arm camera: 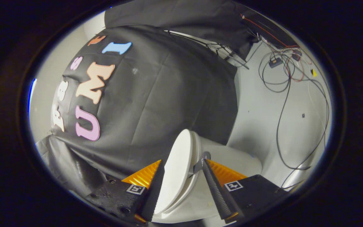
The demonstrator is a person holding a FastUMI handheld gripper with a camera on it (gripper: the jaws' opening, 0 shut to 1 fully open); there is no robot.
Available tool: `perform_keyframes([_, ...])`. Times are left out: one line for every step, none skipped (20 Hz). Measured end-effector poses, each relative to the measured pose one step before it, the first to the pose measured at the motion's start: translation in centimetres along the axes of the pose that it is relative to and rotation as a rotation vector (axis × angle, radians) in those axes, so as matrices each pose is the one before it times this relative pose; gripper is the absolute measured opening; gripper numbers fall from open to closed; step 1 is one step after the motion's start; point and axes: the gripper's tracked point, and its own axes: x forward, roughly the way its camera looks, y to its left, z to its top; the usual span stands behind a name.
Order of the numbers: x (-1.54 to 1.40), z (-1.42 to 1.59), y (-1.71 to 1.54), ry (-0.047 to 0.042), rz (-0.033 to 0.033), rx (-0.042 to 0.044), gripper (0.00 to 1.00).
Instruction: Open the toilet lid.
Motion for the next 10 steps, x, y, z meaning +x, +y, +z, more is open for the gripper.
perform_keyframes([0.716, -0.806, -0.216, 0.01647, -0.00558, 0.00439, 0.76])
perform_keyframes([0.575, -0.476, -0.337, 0.01130, -0.01060, -0.00006, 0.76])
perform_keyframes([0.682, -0.257, -0.460, 0.00627, -0.01381, 0.00349, 0.76])
perform_keyframes([0.505, -0.139, -0.353, 0.00321, -0.01263, 0.01094, 0.76])
perform_keyframes([0.519, 0.066, -0.564, -0.00132, -0.01802, 0.01388, 0.76])
perform_keyframes([0.424, 0.118, -0.510, -0.00692, -0.01766, 0.01333, 0.76])
perform_keyframes([0.335, 0.305, -0.261, -0.00972, -0.00463, 0.01197, 0.76])
perform_keyframes([0.260, 0.290, -0.001, -0.01003, 0.00528, 0.01100, 0.76])
perform_keyframes([0.417, 0.379, -0.028, -0.00903, 0.00911, 0.01154, 0.75])
perform_keyframes([0.363, 0.379, 0.022, -0.00443, 0.00847, 0.01419, 0.75])
